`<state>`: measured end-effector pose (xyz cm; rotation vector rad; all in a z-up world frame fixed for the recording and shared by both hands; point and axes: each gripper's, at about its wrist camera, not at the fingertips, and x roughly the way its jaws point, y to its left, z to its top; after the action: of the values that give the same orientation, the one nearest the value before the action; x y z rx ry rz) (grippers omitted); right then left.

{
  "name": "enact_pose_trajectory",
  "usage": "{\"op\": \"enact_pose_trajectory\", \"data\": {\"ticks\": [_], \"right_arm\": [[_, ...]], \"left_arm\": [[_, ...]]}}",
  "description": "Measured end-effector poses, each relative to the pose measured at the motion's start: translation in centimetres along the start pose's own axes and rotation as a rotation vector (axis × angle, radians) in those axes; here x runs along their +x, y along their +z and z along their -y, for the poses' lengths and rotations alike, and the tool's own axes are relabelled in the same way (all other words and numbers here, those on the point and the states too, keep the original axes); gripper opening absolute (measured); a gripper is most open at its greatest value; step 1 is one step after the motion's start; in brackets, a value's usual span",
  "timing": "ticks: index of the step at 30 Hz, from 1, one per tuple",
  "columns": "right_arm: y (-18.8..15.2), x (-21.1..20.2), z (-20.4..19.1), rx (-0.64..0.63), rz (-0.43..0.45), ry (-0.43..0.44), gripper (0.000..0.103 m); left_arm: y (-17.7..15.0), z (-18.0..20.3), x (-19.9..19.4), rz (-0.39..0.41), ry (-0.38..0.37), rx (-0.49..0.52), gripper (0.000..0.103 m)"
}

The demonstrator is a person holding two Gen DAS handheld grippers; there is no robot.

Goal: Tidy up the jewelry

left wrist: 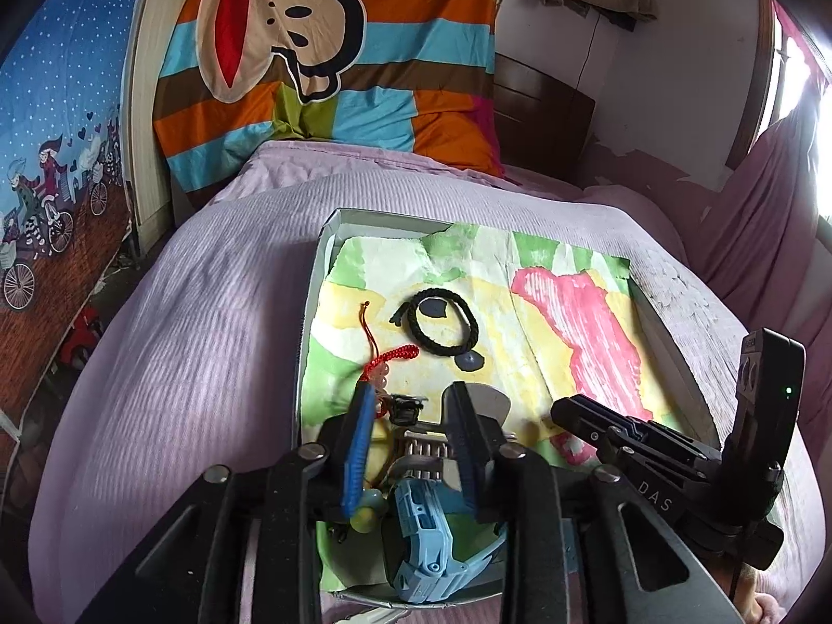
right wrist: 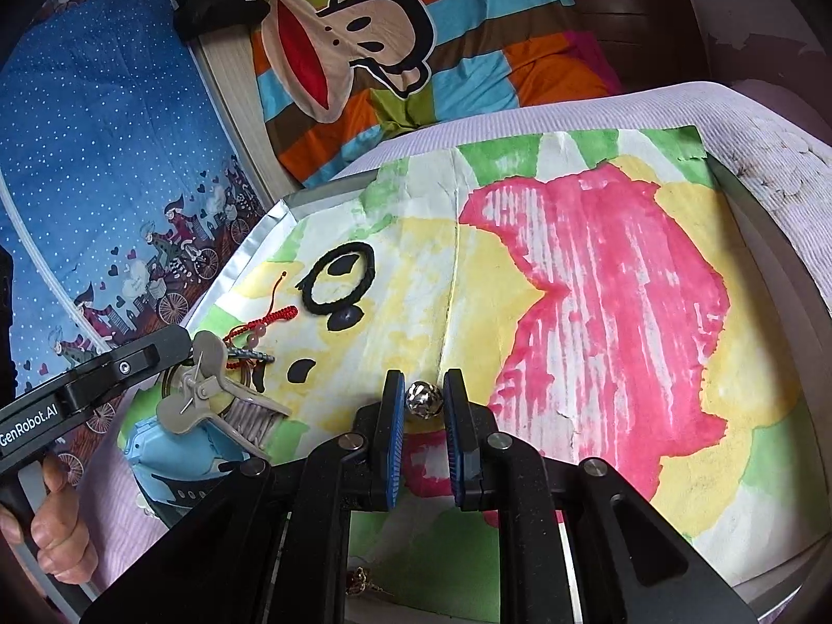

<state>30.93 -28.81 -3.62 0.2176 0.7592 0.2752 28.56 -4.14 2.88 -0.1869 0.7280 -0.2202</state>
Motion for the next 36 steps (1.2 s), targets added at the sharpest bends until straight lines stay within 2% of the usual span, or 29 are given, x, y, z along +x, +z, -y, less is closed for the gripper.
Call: {"op": "enact_pose_trajectory", "data": {"ticks": [1,3,6,7,8,10,13,14,15,17,19,22,28,36], "right_arm": [[-0.1,-0.1,0.0,0.002,0.004,0.003,0.015],[-0.1,-0.6,0.3,0.001,0.02,0.003,0.02],[-0.4,-1.8,0.3,-0.007,0.062,-0.005,0.038],[-0.6,-2.3,0.3,-0.011,0.081,-0.01,0.045],[-0.7,-2.9,0.3,-0.015,0.101,-0.016,0.048],[-0.7,-4.1,0.5,-0.017,0.133,-0.025,0.053],[-1.0,-6.1,0.6,-0.016,0.188,-0.051,0.07],[-1.2,-6.8,0.5,-0.018,0.208,-0.06,0.077],[-1.3,-7.5,0.5,-0.022,0.227,-0.066,0.08],[-1.9,-8.9,0.3,-0.032,0.268,-0.089,0.092],[-2.5,-10.3,0.1,-0.044,0.307,-0.103,0.098],[-3.4,-12.4,-0.6,-0.074,0.363,-0.123,0.101],[-5.0,-16.0,-2.1,-0.119,0.453,-0.158,0.101],[-7.0,-20.0,-4.2,-0.167,0.493,-0.152,0.101]], "left_arm": [[-0.1,-0.1,-0.3,0.013,0.001,0.001,0.047],[-0.3,-0.2,-0.9,0.043,0.013,0.002,0.056],[-0.4,-0.4,-1.8,0.072,0.013,0.0,0.061],[-0.6,-0.5,-2.3,0.084,0.019,0.002,0.067],[-0.8,-0.6,-2.8,0.101,0.024,0.006,0.07],[-1.3,-0.7,-3.8,0.134,0.035,0.008,0.084],[-2.1,-0.9,-5.3,0.182,0.054,0.015,0.095],[-2.5,-1.0,-5.8,0.198,0.062,0.018,0.098],[-2.8,-1.0,-6.3,0.215,0.07,0.02,0.102],[-3.6,-1.3,-7.4,0.259,0.086,0.018,0.103],[-4.4,-1.5,-8.3,0.292,0.087,0.021,0.103],[-5.4,-1.6,-9.3,0.311,0.098,0.025,0.103],[-6.8,-0.7,-11.2,0.354,0.123,0.081,0.103],[-9.2,0.9,-14.5,0.385,0.151,0.13,0.103]]}}
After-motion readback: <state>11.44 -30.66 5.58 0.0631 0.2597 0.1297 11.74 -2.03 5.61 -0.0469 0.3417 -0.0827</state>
